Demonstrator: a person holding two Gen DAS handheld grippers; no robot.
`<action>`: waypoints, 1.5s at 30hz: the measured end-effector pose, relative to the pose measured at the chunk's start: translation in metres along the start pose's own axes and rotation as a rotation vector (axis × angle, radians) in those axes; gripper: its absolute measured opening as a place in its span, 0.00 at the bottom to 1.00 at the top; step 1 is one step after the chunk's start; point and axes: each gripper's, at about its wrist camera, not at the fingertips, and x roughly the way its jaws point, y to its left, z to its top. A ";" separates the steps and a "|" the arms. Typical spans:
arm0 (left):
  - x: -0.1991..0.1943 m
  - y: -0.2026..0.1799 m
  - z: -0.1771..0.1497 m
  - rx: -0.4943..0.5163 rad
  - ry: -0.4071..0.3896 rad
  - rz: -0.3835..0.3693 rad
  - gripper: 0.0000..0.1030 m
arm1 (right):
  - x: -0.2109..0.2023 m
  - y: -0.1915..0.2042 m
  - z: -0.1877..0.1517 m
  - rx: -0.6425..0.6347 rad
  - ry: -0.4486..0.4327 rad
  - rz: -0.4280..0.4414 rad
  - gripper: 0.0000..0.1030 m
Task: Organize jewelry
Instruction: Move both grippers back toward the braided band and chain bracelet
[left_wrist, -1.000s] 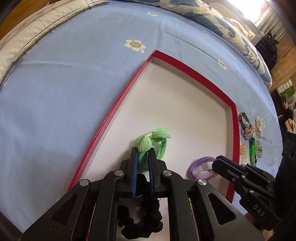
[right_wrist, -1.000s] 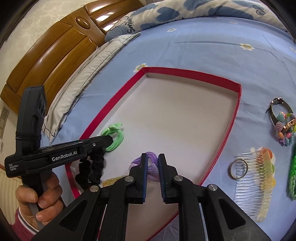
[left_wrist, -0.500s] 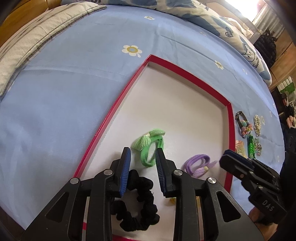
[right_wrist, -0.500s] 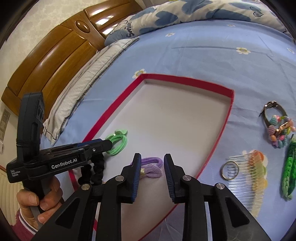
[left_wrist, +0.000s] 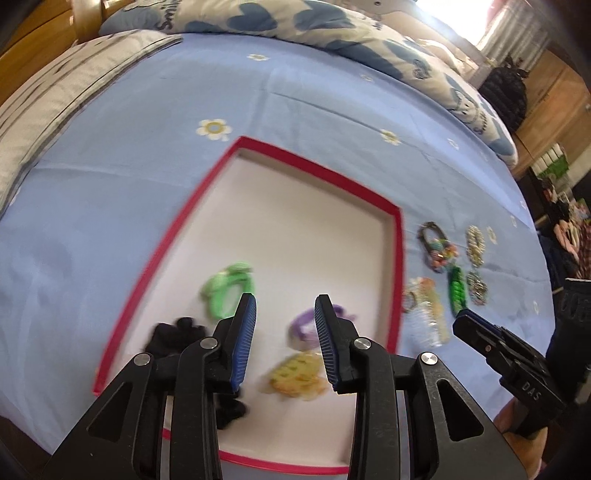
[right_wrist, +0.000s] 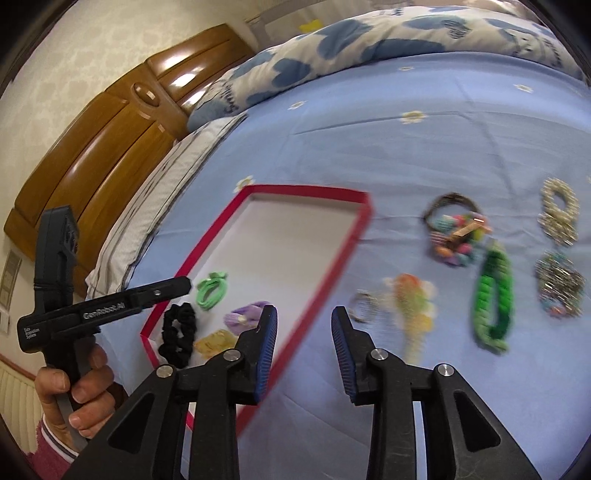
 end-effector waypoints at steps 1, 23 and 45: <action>0.000 -0.006 0.000 0.009 0.002 -0.007 0.30 | -0.005 -0.006 -0.001 0.009 -0.007 -0.008 0.34; 0.030 -0.125 -0.009 0.214 0.072 -0.103 0.30 | -0.079 -0.125 -0.021 0.184 -0.122 -0.175 0.35; 0.117 -0.227 -0.024 0.372 0.235 -0.168 0.30 | -0.031 -0.181 0.009 0.073 -0.036 -0.256 0.32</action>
